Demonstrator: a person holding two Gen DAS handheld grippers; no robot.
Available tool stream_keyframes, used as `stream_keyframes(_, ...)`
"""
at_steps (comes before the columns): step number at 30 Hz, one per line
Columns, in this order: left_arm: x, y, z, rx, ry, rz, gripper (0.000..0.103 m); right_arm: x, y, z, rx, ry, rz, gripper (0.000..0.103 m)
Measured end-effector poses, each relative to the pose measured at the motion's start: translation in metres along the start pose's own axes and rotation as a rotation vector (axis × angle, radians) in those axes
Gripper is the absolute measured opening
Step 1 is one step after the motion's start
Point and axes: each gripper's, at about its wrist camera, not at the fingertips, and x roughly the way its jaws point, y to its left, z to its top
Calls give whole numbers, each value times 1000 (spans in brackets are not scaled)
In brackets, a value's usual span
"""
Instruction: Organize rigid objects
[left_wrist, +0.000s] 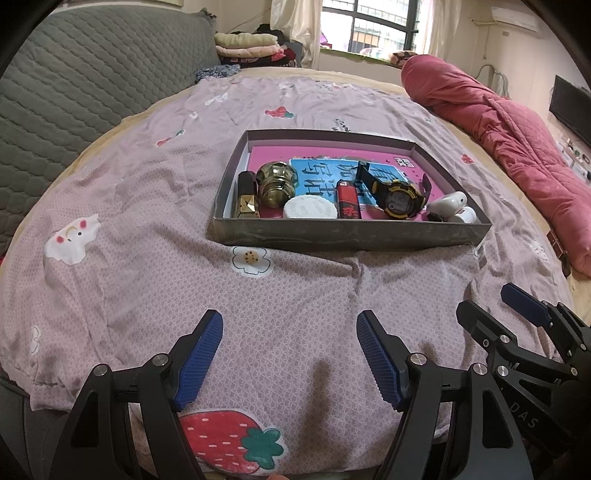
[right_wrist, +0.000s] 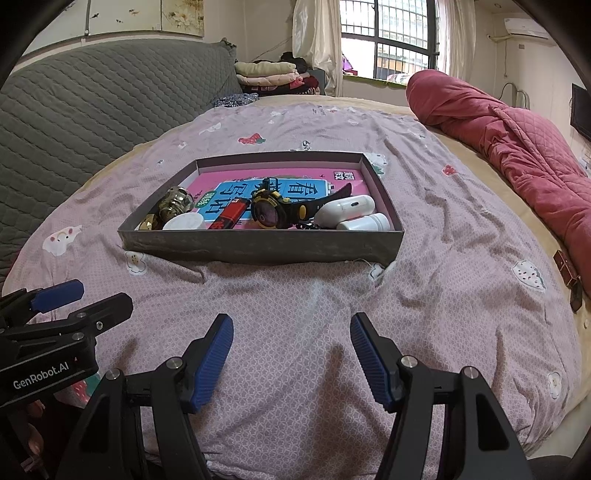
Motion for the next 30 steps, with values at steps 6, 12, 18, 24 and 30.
stream_keyframes(6, 1, 2, 2, -6, 0, 0, 76, 0, 0, 0, 1, -5, 3, 65)
stream_keyframes(12, 3, 1, 2, -7, -2, 3, 76, 0, -1, 0, 4, -3, 2, 65)
stream_keyframes(18, 3, 3, 2, -16, -3, 12, 76, 0, -1, 1, 5, -4, 9, 65)
stream_keyframes(24, 4, 3, 2, -16, -1, 13, 76, 0, -2, 1, 10, -7, 10, 65)
stream_keyframes(30, 5, 3, 2, -16, 3, 19, 76, 0, -3, 2, 2, -12, 4, 65)
